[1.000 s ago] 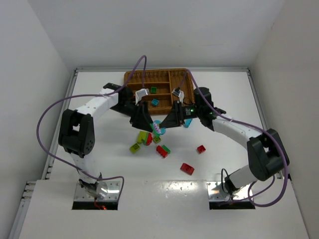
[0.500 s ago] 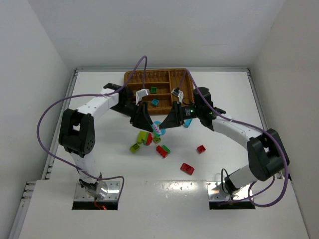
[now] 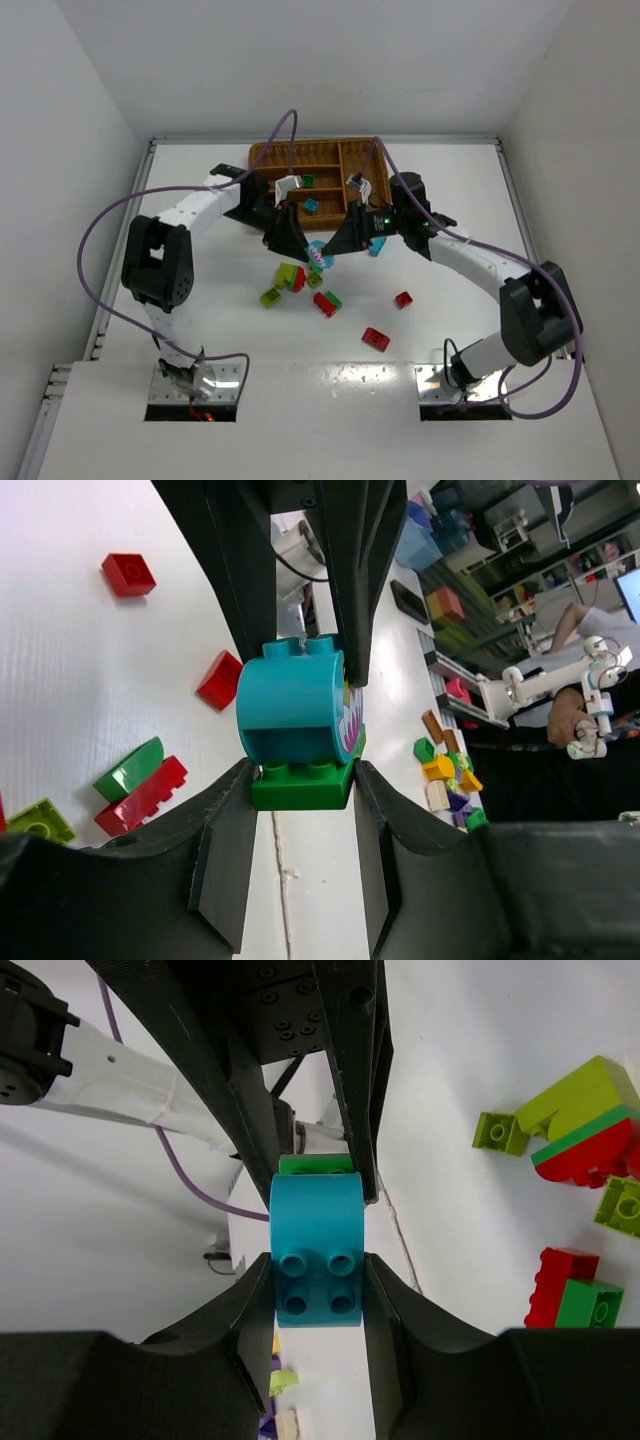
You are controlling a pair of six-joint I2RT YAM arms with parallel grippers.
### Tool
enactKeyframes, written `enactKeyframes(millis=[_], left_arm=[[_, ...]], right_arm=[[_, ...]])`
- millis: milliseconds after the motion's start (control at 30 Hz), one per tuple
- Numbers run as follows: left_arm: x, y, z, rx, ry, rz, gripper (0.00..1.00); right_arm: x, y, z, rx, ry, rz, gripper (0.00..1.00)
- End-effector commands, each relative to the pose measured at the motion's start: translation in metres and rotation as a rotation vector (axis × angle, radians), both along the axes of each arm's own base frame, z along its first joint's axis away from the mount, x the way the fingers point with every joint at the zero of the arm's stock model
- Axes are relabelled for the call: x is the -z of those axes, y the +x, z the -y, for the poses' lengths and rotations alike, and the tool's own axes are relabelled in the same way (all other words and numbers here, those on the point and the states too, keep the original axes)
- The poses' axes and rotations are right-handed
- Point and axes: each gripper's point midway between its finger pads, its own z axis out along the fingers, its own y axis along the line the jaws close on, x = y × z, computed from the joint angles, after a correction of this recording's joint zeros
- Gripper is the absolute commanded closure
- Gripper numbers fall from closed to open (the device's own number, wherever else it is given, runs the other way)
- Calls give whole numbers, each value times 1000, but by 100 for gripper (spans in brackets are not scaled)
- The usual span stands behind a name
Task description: Sort the legos into containers by color
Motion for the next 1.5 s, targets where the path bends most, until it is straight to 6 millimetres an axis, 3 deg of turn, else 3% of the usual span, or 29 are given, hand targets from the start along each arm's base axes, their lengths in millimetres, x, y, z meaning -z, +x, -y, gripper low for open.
enactKeyframes(millis=[0, 300, 467, 500, 633, 900, 1033, 1133, 1333, 1433, 1467], left_arm=[[-38, 8, 1, -16, -90, 116, 100], [-58, 24, 0, -31, -53, 190, 100], [-78, 68, 6, -153, 63, 268, 100], [-92, 76, 10, -221, 68, 307, 100], [-108, 85, 10, -305, 67, 368, 100], [-95, 76, 15, -287, 85, 340, 100], [-95, 79, 13, -318, 109, 351, 100], [-91, 94, 1, -407, 170, 352, 100], [-53, 146, -27, -683, 405, 269, 100], [-39, 175, -43, -858, 501, 244, 100], [-39, 183, -47, -912, 518, 241, 100]], right_arm=[[-19, 4, 1, 4, 23, 71, 80], [-27, 8, -3, 12, 25, 92, 80], [-32, 16, -4, 40, 12, 115, 80], [-35, 15, -4, 41, 16, 123, 80], [-41, 19, -4, 59, 17, 143, 80], [-45, 23, -1, 78, 21, 161, 80], [-32, 22, 3, 103, -21, 141, 80], [-21, 26, 10, 156, -89, 144, 80], [-1, 52, 44, 392, -306, 189, 80], [6, 72, 76, 594, -457, 202, 80], [9, 81, 96, 702, -545, 203, 80]])
